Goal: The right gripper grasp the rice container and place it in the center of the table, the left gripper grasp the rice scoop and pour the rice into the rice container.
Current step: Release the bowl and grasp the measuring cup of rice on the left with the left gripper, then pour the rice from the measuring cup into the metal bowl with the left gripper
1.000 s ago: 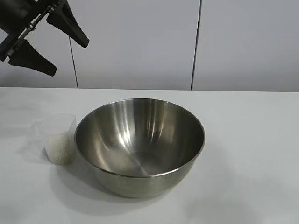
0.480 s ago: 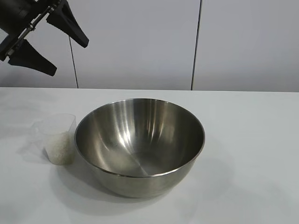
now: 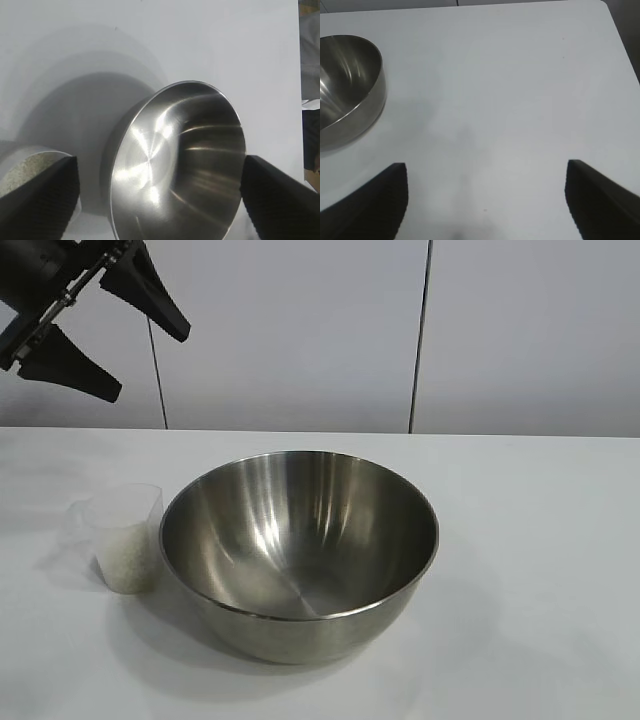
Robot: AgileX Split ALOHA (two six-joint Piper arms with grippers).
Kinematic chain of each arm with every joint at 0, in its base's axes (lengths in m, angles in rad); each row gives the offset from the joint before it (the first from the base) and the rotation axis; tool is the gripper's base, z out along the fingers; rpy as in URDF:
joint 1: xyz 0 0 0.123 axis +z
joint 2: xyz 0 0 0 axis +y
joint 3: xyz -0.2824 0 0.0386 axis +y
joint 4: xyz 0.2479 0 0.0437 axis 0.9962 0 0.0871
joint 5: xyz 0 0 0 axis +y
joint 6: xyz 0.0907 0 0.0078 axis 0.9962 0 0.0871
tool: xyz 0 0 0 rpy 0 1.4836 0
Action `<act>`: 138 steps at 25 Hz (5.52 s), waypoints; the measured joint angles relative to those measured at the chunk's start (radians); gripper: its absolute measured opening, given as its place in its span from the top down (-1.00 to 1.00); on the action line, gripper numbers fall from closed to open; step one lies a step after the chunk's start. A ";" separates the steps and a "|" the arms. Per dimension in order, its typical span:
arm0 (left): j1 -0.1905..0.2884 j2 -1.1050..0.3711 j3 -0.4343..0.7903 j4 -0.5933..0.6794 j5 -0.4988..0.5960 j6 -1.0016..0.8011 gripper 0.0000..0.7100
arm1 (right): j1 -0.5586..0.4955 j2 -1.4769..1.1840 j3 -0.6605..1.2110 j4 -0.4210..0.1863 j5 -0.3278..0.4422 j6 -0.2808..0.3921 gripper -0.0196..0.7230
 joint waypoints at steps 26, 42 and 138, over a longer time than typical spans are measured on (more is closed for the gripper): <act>-0.239 -0.349 0.944 0.387 -1.813 0.139 -0.58 | 0.000 0.000 0.000 -0.001 0.000 0.000 -0.63; -0.239 0.100 1.179 0.549 -2.103 -0.141 -0.53 | 0.000 0.000 0.000 -0.001 0.000 0.000 -0.61; -0.459 -0.116 0.563 0.940 -1.366 0.909 0.99 | 0.000 0.000 0.000 -0.003 0.000 0.000 -0.61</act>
